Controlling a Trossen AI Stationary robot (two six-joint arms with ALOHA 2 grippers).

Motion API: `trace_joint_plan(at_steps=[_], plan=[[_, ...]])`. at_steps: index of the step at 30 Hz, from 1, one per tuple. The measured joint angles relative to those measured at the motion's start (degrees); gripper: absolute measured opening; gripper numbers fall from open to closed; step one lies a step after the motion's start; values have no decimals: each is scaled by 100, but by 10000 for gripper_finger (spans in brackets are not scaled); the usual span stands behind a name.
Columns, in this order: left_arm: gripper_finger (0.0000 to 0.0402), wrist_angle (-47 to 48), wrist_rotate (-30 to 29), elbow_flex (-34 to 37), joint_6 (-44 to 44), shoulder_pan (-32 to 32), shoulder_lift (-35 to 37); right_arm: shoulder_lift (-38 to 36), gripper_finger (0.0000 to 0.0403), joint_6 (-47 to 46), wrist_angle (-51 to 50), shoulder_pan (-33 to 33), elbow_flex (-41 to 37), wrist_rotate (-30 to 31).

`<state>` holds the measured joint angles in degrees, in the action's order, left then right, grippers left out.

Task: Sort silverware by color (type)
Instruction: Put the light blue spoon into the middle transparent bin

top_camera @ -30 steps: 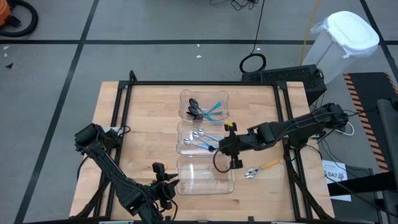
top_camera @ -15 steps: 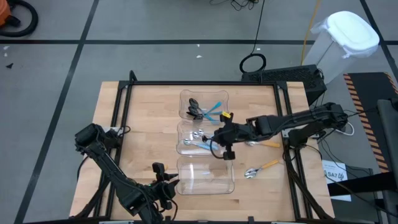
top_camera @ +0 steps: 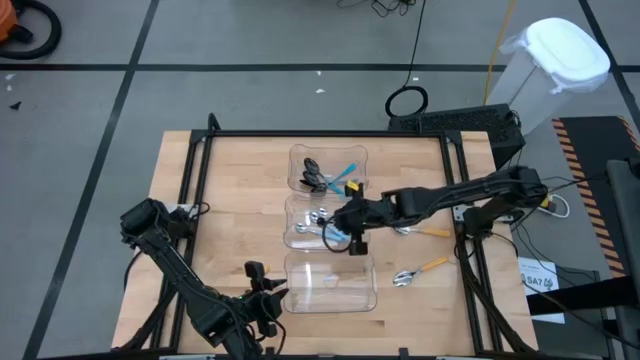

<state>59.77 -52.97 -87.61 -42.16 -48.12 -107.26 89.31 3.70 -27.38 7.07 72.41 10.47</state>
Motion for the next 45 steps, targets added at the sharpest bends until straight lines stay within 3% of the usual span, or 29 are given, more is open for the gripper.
trace_joint_plan(at_steps=[19,45], plan=[[115,0,0,0,-13,0,0,903,33,-151,20,-406,-1,-16],[115,-1,0,0,-12,0,0,1170,37,-304,101,-651,2,-174]])
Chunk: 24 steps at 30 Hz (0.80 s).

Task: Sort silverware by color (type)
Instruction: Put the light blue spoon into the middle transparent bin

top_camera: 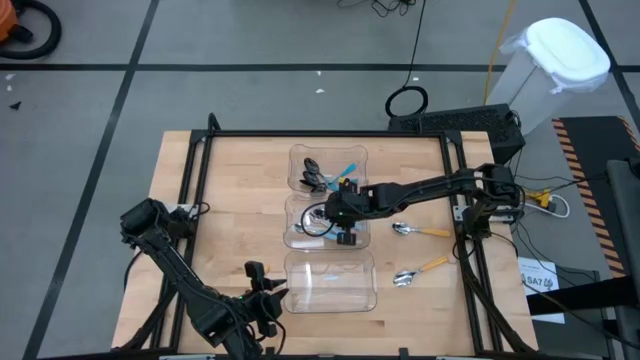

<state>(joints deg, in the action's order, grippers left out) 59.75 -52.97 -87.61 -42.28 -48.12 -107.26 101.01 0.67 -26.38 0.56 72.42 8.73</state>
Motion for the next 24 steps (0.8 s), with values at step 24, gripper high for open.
trace_joint_plan(at_steps=[24], plan=[[115,-3,0,0,-24,-2,0,404,38,153,211,-11,0,22]])
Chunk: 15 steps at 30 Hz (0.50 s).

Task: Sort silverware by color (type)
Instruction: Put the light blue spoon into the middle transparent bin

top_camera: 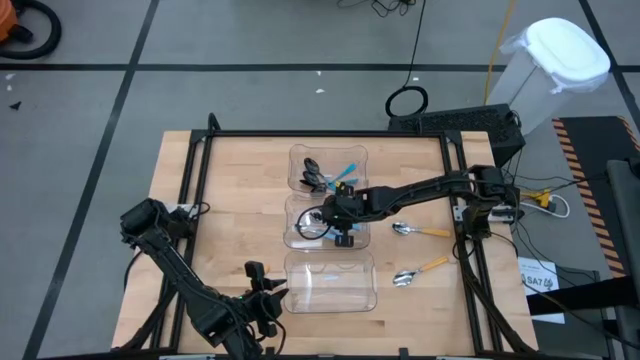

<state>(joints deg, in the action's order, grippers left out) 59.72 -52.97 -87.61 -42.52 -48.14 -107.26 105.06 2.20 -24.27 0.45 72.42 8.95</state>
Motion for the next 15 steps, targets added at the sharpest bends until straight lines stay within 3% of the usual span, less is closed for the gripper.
trace_joint_plan(at_steps=[10,15], plan=[[115,0,0,0,1,0,0,0,41,-94,6,0,0,0],[115,0,0,0,2,0,0,0,63,-151,6,0,0,1]])
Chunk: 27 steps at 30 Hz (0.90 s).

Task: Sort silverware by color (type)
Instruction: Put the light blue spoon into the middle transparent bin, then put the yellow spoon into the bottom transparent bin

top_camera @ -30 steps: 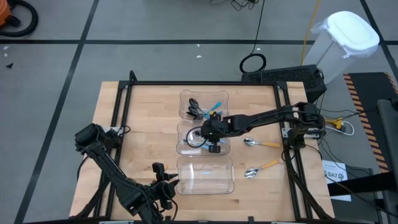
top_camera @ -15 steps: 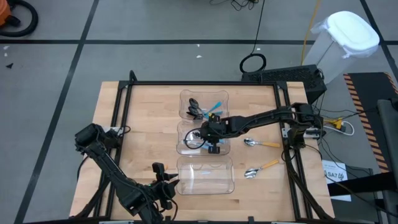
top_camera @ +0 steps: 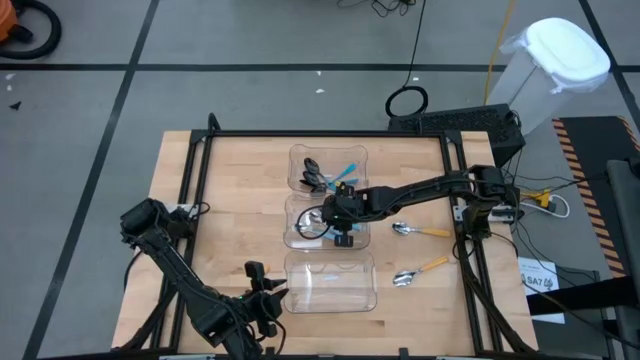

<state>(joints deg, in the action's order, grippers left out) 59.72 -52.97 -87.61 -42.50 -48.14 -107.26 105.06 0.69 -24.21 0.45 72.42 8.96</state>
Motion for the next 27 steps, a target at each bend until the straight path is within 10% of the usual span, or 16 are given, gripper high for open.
trace_joint_plan(at_steps=[15,27], plan=[[115,2,0,0,2,0,0,-500,111,-142,-63,239,-2,26],[115,2,0,0,-61,-87,0,-1862,105,-832,-1185,1638,-2,441]])
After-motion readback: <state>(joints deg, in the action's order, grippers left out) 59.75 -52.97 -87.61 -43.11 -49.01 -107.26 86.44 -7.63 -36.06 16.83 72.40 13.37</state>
